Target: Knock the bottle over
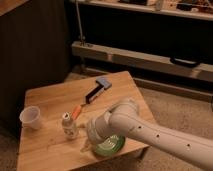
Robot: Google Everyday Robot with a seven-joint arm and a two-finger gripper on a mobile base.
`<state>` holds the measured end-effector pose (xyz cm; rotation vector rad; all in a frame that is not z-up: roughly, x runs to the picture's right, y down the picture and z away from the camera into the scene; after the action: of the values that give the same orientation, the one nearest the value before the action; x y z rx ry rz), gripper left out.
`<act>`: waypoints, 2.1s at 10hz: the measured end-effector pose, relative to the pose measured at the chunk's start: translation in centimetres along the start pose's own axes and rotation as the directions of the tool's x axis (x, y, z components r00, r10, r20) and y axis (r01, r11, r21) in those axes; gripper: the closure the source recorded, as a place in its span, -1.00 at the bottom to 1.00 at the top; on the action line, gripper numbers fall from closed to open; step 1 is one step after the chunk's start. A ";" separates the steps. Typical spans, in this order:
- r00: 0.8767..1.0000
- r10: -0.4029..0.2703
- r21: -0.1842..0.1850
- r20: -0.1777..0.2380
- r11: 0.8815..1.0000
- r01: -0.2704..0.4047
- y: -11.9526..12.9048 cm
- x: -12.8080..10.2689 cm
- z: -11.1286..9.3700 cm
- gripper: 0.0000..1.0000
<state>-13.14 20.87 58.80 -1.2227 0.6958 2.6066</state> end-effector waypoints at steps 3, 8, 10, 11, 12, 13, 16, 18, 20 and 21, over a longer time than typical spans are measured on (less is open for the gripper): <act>0.998 -0.032 0.071 -0.051 0.997 0.035 -0.2 1.5 1.8 -0.21; 0.998 -0.031 0.076 -0.053 0.996 0.035 -0.3 1.5 1.9 -0.21; 0.998 -0.030 0.076 -0.053 0.997 0.034 -0.3 1.5 1.9 -0.35; 0.998 -0.030 0.076 -0.053 0.997 0.033 -0.3 1.4 1.9 -0.48; 0.998 -0.029 0.076 -0.052 0.997 0.033 -0.2 1.4 1.9 -0.59; 0.998 -0.024 0.073 -0.054 0.997 0.027 -0.2 1.1 2.0 -0.55; 0.997 -0.012 0.038 -0.071 0.999 0.015 -0.4 -0.6 3.7 0.00; 0.996 -0.019 0.024 -0.084 0.999 0.021 -0.5 -0.5 4.0 0.41; 0.995 -0.038 0.023 -0.089 0.999 0.040 0.4 0.6 4.0 0.86; 0.995 -0.043 0.024 -0.089 0.999 0.046 1.1 1.1 4.1 0.98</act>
<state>-17.04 21.88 60.56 -1.3380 0.7070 2.5130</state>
